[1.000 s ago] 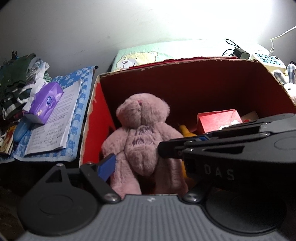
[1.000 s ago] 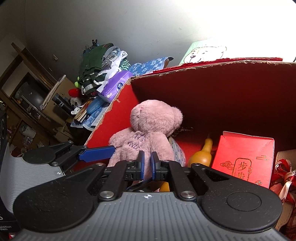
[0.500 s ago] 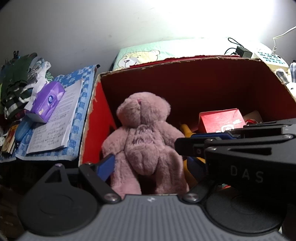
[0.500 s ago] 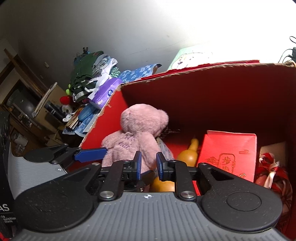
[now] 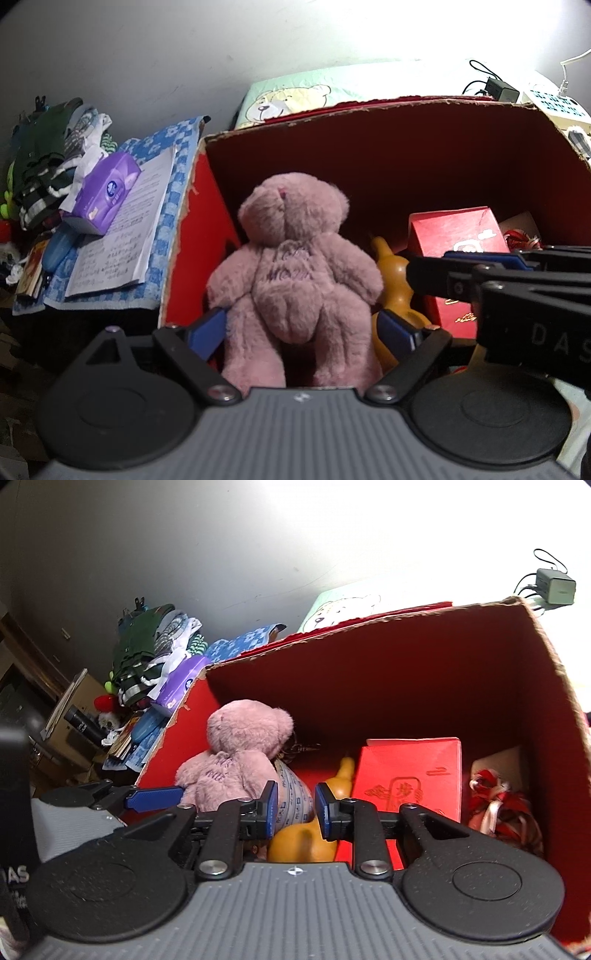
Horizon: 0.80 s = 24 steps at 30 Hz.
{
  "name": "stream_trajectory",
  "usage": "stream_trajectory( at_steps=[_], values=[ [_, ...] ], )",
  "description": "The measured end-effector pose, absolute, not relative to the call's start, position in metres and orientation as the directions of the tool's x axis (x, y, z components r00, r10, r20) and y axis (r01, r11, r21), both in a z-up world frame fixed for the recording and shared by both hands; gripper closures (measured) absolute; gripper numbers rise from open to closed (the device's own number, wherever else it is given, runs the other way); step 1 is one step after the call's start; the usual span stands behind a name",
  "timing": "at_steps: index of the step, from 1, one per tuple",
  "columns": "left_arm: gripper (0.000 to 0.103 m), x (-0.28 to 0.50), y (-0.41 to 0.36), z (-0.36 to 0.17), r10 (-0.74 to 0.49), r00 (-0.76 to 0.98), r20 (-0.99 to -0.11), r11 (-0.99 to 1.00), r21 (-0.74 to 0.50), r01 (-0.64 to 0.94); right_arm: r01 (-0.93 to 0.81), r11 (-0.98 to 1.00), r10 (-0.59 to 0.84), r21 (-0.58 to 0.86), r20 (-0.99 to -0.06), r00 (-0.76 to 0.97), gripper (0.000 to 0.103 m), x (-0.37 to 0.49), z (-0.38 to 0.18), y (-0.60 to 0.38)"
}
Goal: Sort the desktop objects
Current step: 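Lower the teddy bear into the box and open the right tool, then move the right tool back to the yellow tiger plush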
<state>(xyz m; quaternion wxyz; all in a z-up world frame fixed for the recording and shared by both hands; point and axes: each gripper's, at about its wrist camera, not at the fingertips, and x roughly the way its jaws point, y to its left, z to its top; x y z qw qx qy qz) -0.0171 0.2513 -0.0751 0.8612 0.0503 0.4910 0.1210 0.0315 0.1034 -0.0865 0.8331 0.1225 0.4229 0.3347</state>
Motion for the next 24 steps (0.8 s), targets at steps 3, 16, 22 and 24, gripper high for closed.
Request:
stream_trajectory(
  at_steps=[3, 16, 22, 24],
  values=[
    [0.013, -0.019, 0.249, -0.071, 0.284, 0.49, -0.824, 0.959, 0.232, -0.166, -0.444, 0.748, 0.661, 0.493, -0.614, 0.431, 0.078, 0.026, -0.083, 0.097],
    [0.013, -0.028, 0.236, -0.058, 0.331, 0.522, -0.786, 0.944, 0.271, -0.19, -0.385, 0.757, 0.652, 0.528, -0.578, 0.49, 0.079, 0.013, -0.079, 0.066],
    [0.01, -0.029, 0.221, -0.045, 0.333, 0.529, -0.781, 0.942, 0.257, -0.214, -0.411, 0.711, 0.699, 0.57, -0.513, 0.497, 0.077, 0.012, -0.07, 0.048],
    [0.009, -0.03, 0.214, -0.041, 0.341, 0.534, -0.774, 0.94, 0.264, -0.218, -0.413, 0.696, 0.712, 0.587, -0.491, 0.501, 0.077, 0.013, -0.066, 0.041]
  ],
)
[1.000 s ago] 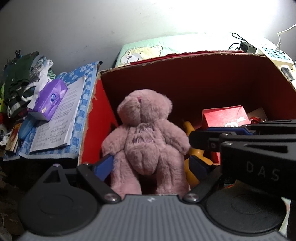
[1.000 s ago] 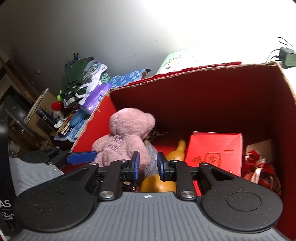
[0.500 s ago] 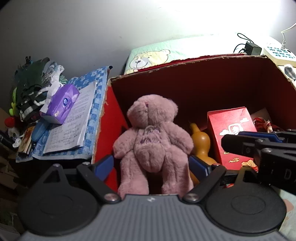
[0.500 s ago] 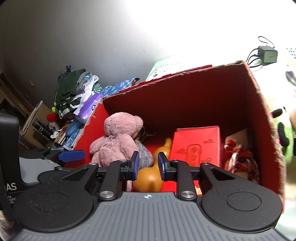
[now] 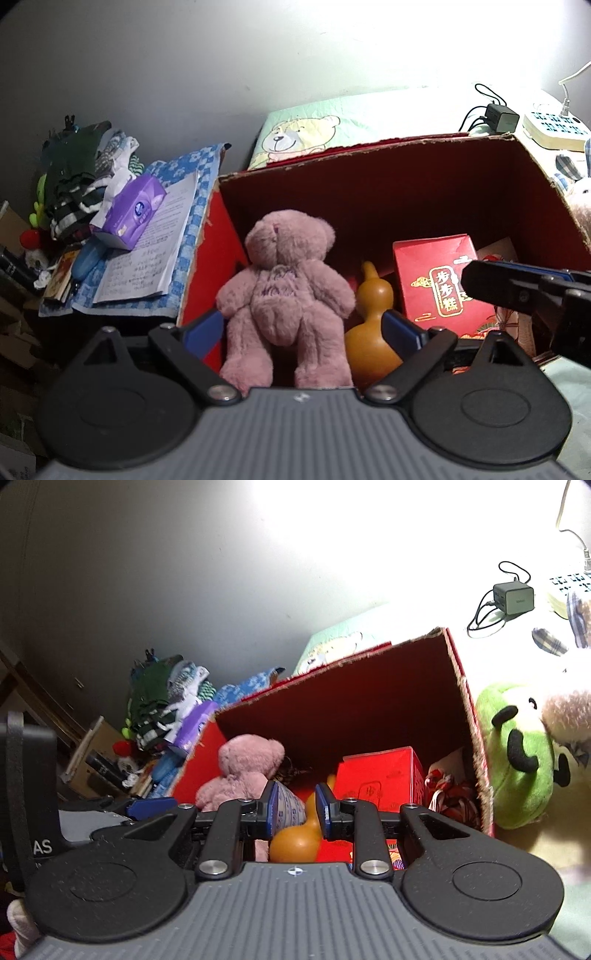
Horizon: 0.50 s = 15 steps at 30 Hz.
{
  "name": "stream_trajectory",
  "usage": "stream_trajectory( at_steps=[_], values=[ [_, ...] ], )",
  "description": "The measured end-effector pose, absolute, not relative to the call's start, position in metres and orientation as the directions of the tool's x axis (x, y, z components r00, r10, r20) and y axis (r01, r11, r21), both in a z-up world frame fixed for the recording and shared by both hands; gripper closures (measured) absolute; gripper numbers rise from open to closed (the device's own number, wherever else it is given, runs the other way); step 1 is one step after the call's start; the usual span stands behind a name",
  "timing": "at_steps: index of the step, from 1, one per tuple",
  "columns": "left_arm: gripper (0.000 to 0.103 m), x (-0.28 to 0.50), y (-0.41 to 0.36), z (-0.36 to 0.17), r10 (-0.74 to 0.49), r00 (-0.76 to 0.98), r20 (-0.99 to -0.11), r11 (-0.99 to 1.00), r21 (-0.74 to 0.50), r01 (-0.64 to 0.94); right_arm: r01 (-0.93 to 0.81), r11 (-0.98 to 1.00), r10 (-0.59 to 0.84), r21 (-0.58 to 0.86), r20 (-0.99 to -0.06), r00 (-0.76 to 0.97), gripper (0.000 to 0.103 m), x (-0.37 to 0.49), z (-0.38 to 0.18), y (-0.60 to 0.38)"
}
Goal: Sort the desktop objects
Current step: 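Move the right tool back to the yellow tiger plush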
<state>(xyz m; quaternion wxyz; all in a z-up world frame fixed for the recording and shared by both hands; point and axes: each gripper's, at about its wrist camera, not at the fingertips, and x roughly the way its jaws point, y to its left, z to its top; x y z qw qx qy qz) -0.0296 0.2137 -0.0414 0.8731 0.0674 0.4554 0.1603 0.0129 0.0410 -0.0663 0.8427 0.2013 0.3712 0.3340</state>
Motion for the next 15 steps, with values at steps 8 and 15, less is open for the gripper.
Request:
stream_trajectory(
  at_steps=[8, 15],
  values=[
    [0.009, -0.027, 0.182, -0.03, 0.336, 0.545, -0.768, 0.941, 0.252, -0.225, -0.414, 0.657, 0.743, 0.629, -0.451, 0.494, 0.077, 0.016, -0.057, 0.005],
    [0.009, -0.02, 0.14, -0.025, 0.31, 0.564, -0.765, 0.951, 0.245, -0.19, -0.395, 0.659, 0.737, 0.64, -0.445, 0.509, 0.077, 0.016, -0.056, -0.033]
  ],
)
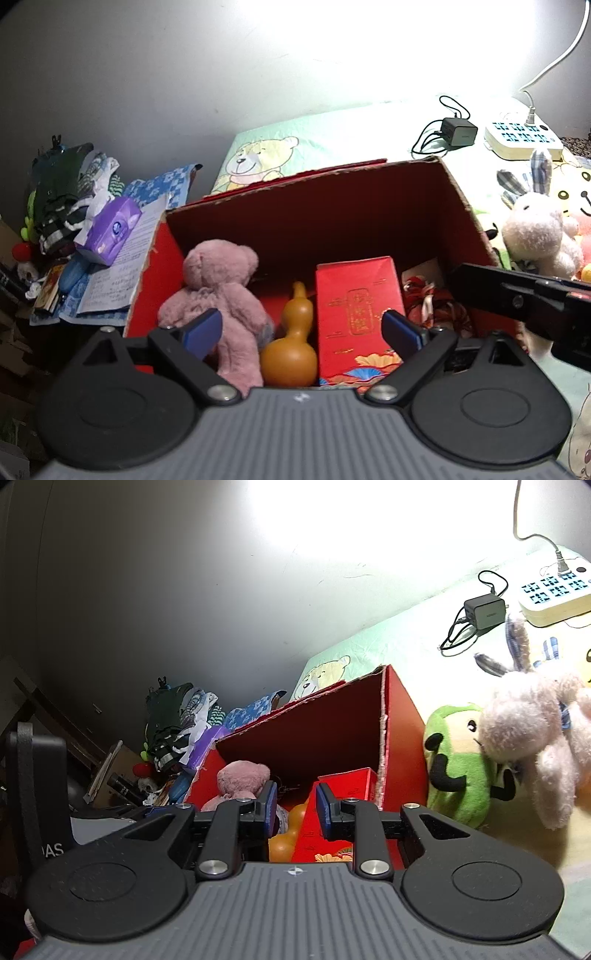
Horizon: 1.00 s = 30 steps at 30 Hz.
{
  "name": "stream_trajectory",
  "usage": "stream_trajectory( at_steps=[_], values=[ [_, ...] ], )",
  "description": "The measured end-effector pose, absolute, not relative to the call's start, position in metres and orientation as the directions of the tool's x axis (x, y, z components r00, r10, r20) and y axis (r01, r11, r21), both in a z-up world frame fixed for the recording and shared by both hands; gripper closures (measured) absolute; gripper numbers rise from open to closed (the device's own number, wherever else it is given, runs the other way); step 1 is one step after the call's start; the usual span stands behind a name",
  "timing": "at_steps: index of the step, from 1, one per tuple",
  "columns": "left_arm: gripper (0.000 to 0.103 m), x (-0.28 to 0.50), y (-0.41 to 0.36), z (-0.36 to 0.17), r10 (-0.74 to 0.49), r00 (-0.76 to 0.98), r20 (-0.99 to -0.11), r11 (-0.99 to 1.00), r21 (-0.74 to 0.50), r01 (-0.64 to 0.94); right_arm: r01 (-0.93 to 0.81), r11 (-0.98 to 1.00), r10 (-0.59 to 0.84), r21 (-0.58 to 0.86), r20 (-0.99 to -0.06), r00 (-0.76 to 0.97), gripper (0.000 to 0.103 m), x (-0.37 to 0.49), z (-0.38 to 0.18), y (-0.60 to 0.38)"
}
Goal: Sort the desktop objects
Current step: 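Move the right tool back to the yellow tiger plush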
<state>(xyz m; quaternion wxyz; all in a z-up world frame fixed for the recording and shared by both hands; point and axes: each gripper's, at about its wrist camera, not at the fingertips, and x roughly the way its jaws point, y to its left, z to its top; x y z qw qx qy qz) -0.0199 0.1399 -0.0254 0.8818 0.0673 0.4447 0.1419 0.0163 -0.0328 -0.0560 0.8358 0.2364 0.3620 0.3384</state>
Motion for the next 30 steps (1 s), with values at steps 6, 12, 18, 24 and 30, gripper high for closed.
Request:
stream_trajectory(
  at_steps=[6, 12, 18, 24, 30],
  values=[
    [0.009, -0.014, 0.105, -0.022, 0.263, 0.579, -0.771, 0.965, 0.216, -0.15, -0.359, 0.671, 0.719, 0.648, -0.451, 0.529, 0.076, 0.016, -0.061, -0.07],
    [0.009, -0.008, 0.063, -0.02, 0.215, 0.612, -0.761, 0.975, 0.205, -0.087, -0.308, 0.691, 0.683, 0.654, -0.452, 0.574, 0.072, 0.018, -0.062, -0.114],
    [0.009, 0.001, 0.02, -0.023, 0.165, 0.623, -0.764, 0.98, 0.198, -0.017, -0.239, 0.713, 0.635, 0.659, -0.463, 0.619, 0.071, 0.02, -0.068, -0.162],
    [0.01, 0.016, -0.024, -0.037, 0.038, 0.594, -0.804, 0.989, 0.114, 0.092, -0.159, 0.734, 0.577, 0.661, -0.483, 0.659, 0.07, 0.023, -0.077, -0.211],
    [0.01, 0.037, -0.059, -0.05, -0.128, 0.548, -0.826, 0.984, -0.038, 0.173, -0.082, 0.744, 0.519, 0.663, -0.496, 0.696, 0.067, 0.03, -0.082, -0.253]
  ],
)
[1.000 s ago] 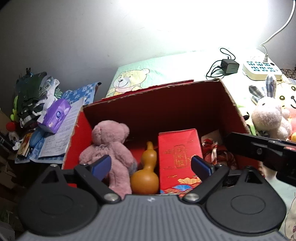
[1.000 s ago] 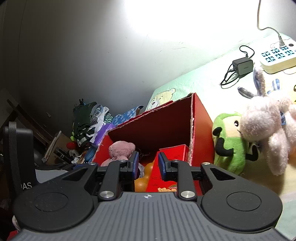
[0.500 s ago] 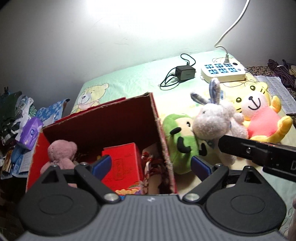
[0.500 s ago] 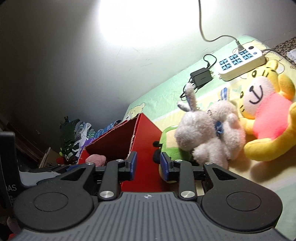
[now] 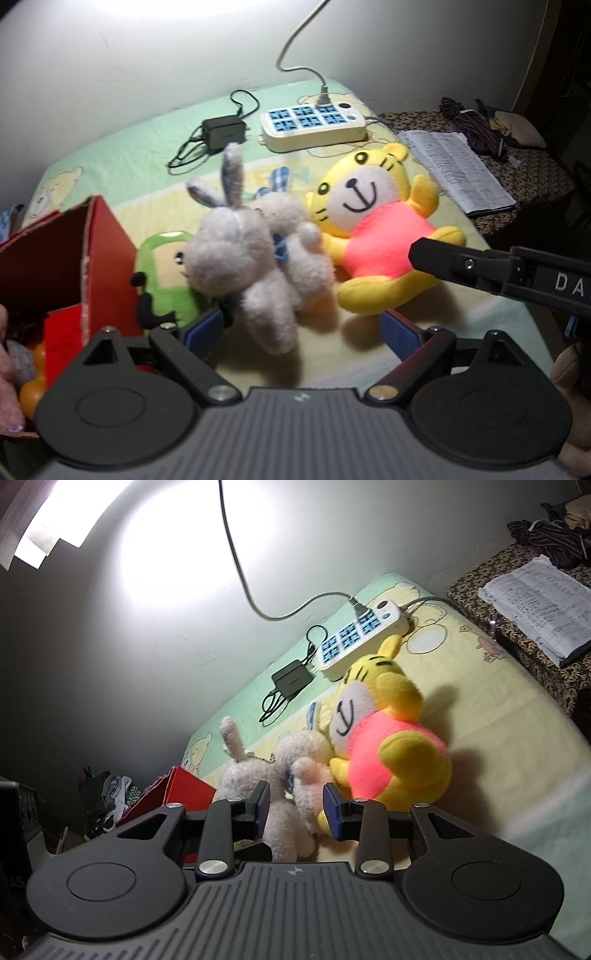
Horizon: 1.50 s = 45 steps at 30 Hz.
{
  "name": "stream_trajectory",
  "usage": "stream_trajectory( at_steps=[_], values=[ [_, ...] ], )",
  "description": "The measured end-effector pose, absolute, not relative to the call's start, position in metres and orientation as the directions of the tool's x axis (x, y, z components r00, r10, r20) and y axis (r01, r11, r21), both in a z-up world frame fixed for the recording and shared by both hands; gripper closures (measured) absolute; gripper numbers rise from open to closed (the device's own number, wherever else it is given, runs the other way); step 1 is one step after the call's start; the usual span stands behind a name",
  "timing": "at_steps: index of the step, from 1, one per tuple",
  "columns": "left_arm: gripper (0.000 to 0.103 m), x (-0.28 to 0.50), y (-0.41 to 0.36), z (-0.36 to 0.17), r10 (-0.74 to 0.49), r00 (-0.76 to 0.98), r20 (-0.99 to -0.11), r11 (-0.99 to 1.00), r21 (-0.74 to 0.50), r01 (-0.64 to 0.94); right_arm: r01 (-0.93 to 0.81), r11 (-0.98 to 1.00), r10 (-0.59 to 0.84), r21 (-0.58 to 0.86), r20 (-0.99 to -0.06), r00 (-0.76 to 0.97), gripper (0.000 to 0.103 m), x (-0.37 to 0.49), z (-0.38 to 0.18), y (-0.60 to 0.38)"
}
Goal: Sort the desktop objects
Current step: 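Move the right tool back to the yellow tiger plush, then grasp the yellow tiger plush with the right tool and lift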
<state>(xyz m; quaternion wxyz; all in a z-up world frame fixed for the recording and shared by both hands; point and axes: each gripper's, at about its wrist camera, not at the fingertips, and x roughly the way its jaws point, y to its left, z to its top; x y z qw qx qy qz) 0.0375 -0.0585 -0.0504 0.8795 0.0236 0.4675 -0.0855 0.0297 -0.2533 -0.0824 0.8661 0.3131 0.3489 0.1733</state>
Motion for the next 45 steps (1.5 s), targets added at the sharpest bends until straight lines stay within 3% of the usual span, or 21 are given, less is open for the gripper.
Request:
stream_trajectory(
  at_steps=[17, 23, 28, 33, 37, 42, 45],
  values=[
    [0.01, 0.11, -0.09, -0.085, -0.485, 0.429, -0.762, 0.873, -0.449, 0.189, 0.076, 0.711, 0.452, 0.699, -0.537, 0.712, 0.065, 0.082, -0.111, -0.315],
    [0.009, 0.13, -0.091, -0.105, -0.498, 0.393, -0.773, 0.865, -0.476, 0.159, 0.085, 0.693, 0.487, 0.716, -0.552, 0.677, 0.052, 0.102, -0.127, -0.308],
    [0.001, 0.137, -0.087, -0.112, -0.504, 0.383, -0.774, 0.862, -0.478, 0.167, 0.084, 0.706, 0.495, 0.703, -0.575, 0.652, 0.051, 0.117, -0.138, -0.304],
    [0.0, 0.144, -0.089, -0.12, -0.532, 0.36, -0.766, 0.846, -0.498, 0.19, 0.075, 0.704, 0.516, 0.706, -0.581, 0.63, 0.047, 0.13, -0.15, -0.299],
    [0.0, 0.147, -0.094, -0.124, -0.538, 0.354, -0.765, 0.843, -0.492, 0.218, 0.064, 0.694, 0.543, 0.717, -0.579, 0.609, 0.038, 0.139, -0.159, -0.296],
    [0.0, 0.152, -0.097, -0.127, -0.541, 0.346, -0.767, 0.841, -0.495, 0.22, 0.098, 0.595, 0.624, 0.798, -0.536, 0.568, 0.037, 0.149, -0.179, -0.299],
    [0.0, 0.15, -0.099, -0.128, -0.533, 0.355, -0.768, 0.846, -0.485, 0.222, 0.111, 0.528, 0.67, 0.842, -0.494, 0.554, 0.045, 0.149, -0.186, -0.302]
  ],
)
